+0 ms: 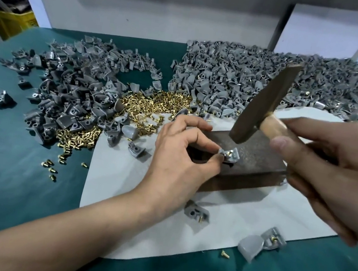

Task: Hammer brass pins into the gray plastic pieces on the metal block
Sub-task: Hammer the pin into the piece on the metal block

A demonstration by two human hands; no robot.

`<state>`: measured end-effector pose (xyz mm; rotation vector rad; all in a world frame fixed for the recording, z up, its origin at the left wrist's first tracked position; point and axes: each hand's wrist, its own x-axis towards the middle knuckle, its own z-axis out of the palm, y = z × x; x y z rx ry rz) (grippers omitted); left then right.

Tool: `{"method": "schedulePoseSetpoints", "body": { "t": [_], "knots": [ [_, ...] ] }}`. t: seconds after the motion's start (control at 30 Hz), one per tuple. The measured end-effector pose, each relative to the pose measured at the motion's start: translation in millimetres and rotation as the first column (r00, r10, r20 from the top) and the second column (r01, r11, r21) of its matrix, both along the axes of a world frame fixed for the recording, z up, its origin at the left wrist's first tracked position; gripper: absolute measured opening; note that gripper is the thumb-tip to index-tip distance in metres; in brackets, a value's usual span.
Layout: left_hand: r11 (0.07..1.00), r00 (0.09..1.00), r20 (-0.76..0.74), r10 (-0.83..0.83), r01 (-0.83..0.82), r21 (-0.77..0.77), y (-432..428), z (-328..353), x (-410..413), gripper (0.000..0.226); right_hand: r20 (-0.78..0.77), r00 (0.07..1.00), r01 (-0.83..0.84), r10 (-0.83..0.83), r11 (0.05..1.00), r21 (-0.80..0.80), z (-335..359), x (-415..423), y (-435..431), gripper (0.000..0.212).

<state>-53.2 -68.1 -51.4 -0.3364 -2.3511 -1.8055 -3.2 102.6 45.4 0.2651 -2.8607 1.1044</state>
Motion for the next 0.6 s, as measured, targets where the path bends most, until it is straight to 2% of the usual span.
{"method": "schedulePoseSetpoints", "body": {
  "t": [0.07, 0.13, 0.2, 0.23, 0.3, 0.4, 0.47, 0.53, 0.6],
  "knots": [
    [1.000, 1.000, -0.005, -0.009, 0.009, -0.002, -1.1, -0.4, -0.2, 0.013, -0.023, 1.000, 0.002, -0.001, 0.999, 0.049, -0.1, 1.9, -3.2, 0.051],
    [1.000, 1.000, -0.012, -0.012, 0.012, -0.017, -2.2, -1.4, -0.8, 0.019, -0.050, 0.999, 0.023, -0.014, 0.983, 0.183, -3.5, 2.3, -7.3, 0.051],
    [1.000, 1.000, -0.022, -0.007, 0.006, -0.028, -3.1, -0.8, -0.9, 0.022, -0.016, 1.000, 0.019, -0.016, 0.972, 0.235, -6.3, 3.4, -7.8, 0.055],
    [1.000, 1.000, -0.023, -0.007, 0.006, -0.029, -3.1, -0.1, -0.9, 0.022, -0.017, 1.000, 0.011, -0.008, 0.984, 0.178, -5.3, 4.1, -6.6, 0.059],
    [0.999, 1.000, -0.023, -0.007, 0.007, -0.035, -2.9, 0.3, -1.1, 0.020, 0.024, 0.999, 0.027, -0.026, 0.998, -0.064, 4.2, 4.6, 0.9, 0.065],
    [1.000, 1.000, -0.025, -0.006, 0.005, -0.026, -1.4, -0.5, 1.4, 0.017, 0.220, 0.975, 0.116, -0.024, 0.901, -0.418, 17.3, 4.2, 26.0, 0.067],
    [1.000, 1.000, -0.010, -0.014, 0.014, 0.007, -1.6, -1.2, 3.8, 0.016, 0.352, 0.936, 0.227, -0.030, 0.815, -0.533, 9.7, -1.7, 45.6, 0.059],
    [0.999, 0.999, 0.037, -0.015, 0.013, 0.046, -2.6, -2.1, 7.1, 0.015, 0.373, 0.927, 0.293, -0.050, 0.716, -0.633, -21.6, -7.4, 63.5, 0.040],
    [0.998, 0.998, 0.062, 0.016, -0.019, 0.058, -4.4, 0.6, 8.7, 0.013, 0.389, 0.910, 0.388, -0.144, 0.628, -0.675, -53.0, -18.7, 75.6, 0.022]
  ]
}}
